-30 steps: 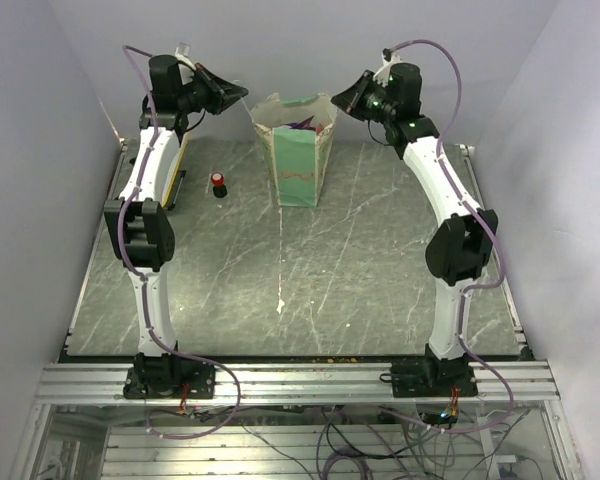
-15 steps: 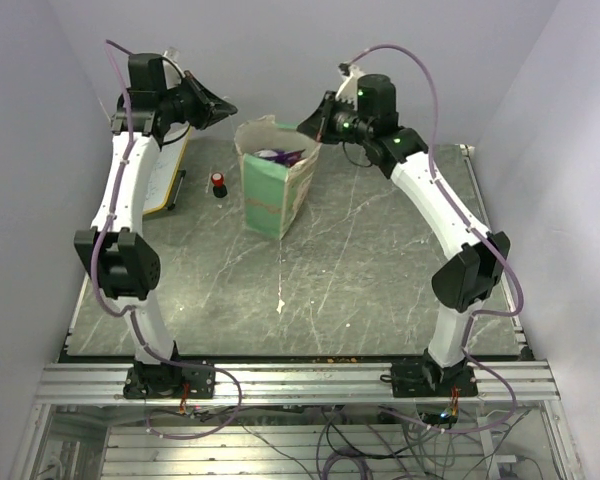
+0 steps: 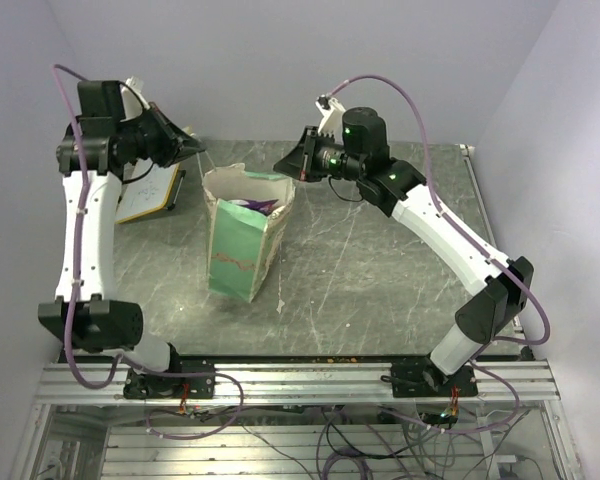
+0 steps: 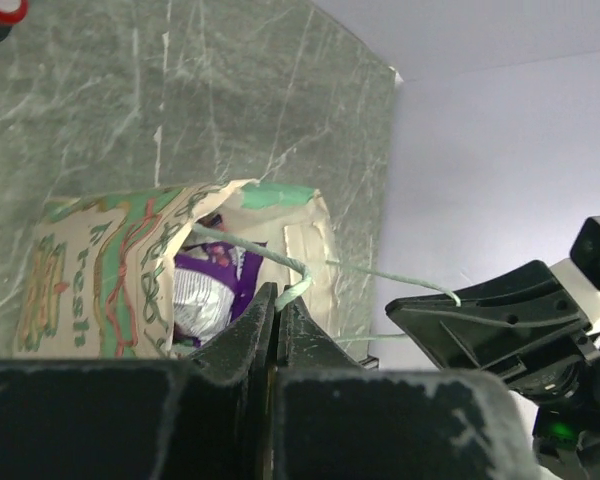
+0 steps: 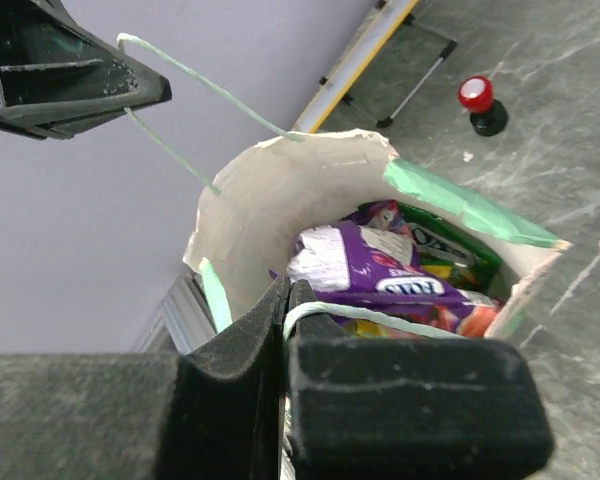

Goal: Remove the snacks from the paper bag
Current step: Place the paper bag at the center of the board.

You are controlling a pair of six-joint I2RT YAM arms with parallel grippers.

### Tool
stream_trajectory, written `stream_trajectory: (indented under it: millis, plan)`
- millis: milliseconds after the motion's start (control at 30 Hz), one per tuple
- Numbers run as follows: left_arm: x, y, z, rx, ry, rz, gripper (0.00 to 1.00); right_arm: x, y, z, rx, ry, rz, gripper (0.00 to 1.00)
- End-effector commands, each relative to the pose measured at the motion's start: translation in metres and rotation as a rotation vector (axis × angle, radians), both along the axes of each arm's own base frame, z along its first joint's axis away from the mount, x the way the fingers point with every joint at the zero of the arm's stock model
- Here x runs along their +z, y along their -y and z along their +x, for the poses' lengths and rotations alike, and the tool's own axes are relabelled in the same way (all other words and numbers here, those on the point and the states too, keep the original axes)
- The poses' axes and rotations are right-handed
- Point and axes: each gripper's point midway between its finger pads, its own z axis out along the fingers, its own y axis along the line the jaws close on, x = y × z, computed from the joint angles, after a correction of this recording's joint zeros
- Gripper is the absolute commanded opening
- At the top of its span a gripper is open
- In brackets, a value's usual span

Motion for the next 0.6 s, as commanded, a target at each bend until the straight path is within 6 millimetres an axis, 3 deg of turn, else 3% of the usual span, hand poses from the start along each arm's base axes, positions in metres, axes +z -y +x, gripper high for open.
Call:
stream_trajectory:
  millis: [0, 200, 433, 567]
  plan:
    - [0.017, -0.01, -0.021, 0.009, 0.057, 0.04, 0.07, 0.057, -0.025, -0.023, 0.09, 0.125, 0.111, 0.0]
    - [0.005, -0.015, -0.041, 0.023, 0.014, 0.074, 0.07, 0.05, -0.036, -0.033, 0.132, 0.121, 0.114, 0.0]
    - [-0.033, -0.044, -0.078, 0.083, -0.095, 0.284, 0.07, 0.022, -0.026, -0.047, 0.163, 0.084, 0.05, 0.0]
    - [-0.041, -0.053, -0.092, 0.107, -0.11, 0.34, 0.16, 0.025, -0.022, -0.05, 0.152, 0.077, 0.063, 0.0]
